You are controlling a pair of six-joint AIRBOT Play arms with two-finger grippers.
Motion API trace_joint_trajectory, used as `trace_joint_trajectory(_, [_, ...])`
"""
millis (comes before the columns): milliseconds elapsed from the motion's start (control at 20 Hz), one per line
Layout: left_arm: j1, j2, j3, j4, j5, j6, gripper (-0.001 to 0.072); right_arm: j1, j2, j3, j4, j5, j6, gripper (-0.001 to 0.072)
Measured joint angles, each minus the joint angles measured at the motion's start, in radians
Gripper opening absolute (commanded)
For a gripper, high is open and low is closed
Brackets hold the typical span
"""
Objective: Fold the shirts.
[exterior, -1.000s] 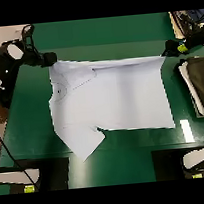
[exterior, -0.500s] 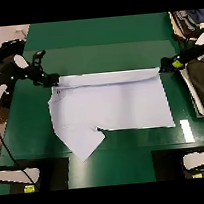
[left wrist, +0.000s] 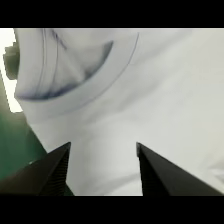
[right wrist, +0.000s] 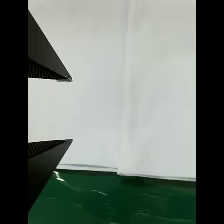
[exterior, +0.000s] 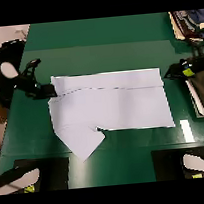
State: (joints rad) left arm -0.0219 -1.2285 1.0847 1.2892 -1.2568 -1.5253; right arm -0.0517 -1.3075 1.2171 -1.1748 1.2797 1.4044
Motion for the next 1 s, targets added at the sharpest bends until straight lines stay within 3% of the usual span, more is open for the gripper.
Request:
trace_joint_trajectory(400, [0.0, 0.423, -0.519, -0.066, -0.05, -0.136, 0.0482, -0.043, 0.194, -0.125, 0.005, -0.028, 0.0, 0.0422])
trace_joint_trajectory(950, [0.001, 0.502, -0.782, -0.289, 0.165, -0.171, 0.0477, 0.012, 0.217, -0.136, 0.005, -0.029, 0.0, 0.0422])
trace_joint_trajectory(1000, [0.0, 0.503, -0.788, -0.297, 0.177, -0.172, 0.0244, 0.013, 0.217, -0.136, 0.005, -0.02, 0.0, 0.0421])
